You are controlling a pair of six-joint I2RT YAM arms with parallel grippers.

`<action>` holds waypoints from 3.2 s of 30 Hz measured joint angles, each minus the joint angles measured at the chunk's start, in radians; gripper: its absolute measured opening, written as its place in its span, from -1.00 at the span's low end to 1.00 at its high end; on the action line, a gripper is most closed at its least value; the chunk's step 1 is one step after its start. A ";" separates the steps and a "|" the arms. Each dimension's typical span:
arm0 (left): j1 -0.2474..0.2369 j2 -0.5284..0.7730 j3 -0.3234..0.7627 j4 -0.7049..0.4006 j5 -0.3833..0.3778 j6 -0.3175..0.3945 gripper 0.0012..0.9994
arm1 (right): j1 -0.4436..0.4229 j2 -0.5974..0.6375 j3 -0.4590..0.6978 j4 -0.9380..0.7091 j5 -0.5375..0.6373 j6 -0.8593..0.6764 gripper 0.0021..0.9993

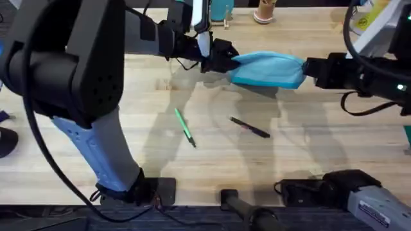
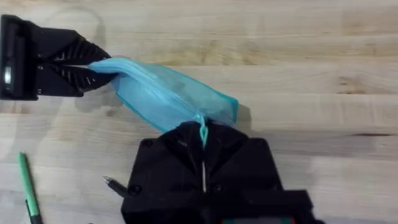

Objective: Unzip the bag, pick up the pens from the table one at a time and place them inside, then zip the bag closed.

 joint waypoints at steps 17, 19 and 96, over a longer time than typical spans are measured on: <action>0.034 0.000 0.000 0.005 -0.047 0.000 -0.92 | 0.097 0.165 0.000 0.197 0.025 -0.012 -0.94; 0.035 0.000 0.000 0.005 -0.050 0.000 -0.92 | 0.103 0.166 0.000 0.214 0.027 -0.012 -0.94; 0.013 0.000 0.000 -0.012 -0.016 0.000 -0.92 | 0.129 -0.208 0.009 -0.362 0.234 0.150 1.00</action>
